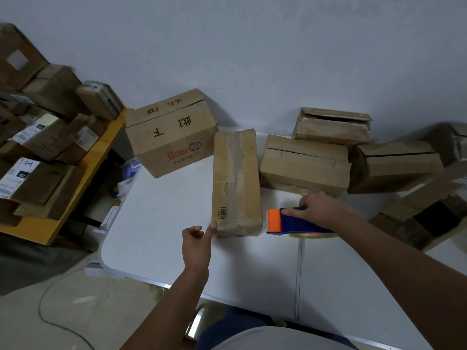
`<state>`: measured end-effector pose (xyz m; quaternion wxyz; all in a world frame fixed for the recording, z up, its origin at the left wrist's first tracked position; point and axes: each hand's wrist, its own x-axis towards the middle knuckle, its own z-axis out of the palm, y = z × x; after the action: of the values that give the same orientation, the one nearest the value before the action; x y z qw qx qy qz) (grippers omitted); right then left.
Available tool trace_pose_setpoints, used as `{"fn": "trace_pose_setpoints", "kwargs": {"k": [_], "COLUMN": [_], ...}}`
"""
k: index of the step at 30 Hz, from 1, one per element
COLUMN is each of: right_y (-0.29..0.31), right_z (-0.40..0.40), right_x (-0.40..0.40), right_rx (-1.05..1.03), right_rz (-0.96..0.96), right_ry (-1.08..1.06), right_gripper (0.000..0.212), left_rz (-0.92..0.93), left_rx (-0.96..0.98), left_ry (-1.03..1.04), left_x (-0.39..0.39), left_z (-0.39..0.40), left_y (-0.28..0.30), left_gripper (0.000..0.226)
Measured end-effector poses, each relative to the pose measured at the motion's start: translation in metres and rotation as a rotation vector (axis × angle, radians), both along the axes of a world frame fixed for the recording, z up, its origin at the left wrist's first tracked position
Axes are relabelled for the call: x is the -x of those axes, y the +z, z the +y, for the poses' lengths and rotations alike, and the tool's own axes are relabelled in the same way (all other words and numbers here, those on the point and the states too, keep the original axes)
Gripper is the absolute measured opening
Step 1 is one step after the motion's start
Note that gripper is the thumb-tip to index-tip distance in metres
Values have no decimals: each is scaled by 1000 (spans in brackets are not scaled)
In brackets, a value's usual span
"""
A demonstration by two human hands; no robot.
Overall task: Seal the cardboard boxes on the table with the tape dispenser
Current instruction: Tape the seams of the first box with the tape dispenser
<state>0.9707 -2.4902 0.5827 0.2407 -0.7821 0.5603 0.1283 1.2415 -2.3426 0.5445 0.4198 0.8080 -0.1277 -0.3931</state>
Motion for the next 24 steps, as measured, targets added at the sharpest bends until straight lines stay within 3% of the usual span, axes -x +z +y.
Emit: {"fn": "trace_pose_setpoints", "kwargs": {"k": [9, 16, 18, 20, 22, 24], "right_y": [-7, -2, 0, 0, -3, -5], "right_z": [3, 1, 1, 2, 3, 3], "right_x": [-2, 1, 0, -1, -1, 0], "right_rx": [-2, 19, 23, 25, 26, 17], "right_rz": [-3, -5, -4, -5, -16, -20], "right_ry": [-5, -1, -6, -16, -23, -26], "right_gripper": [74, 78, 79, 76, 74, 71], "left_rz": [146, 98, -156, -624, -943, -1053], "left_rx": [-94, -147, -189, -26, 250, 324], "left_ry": [-239, -327, -435, -590, -957, -1422], "left_x": [-25, -54, -62, -62, -48, -30], "left_z": [0, 3, 5, 11, 11, 7], "left_y": [1, 9, 7, 4, 6, 1], "left_gripper": [54, 30, 33, 36, 43, 51]}}
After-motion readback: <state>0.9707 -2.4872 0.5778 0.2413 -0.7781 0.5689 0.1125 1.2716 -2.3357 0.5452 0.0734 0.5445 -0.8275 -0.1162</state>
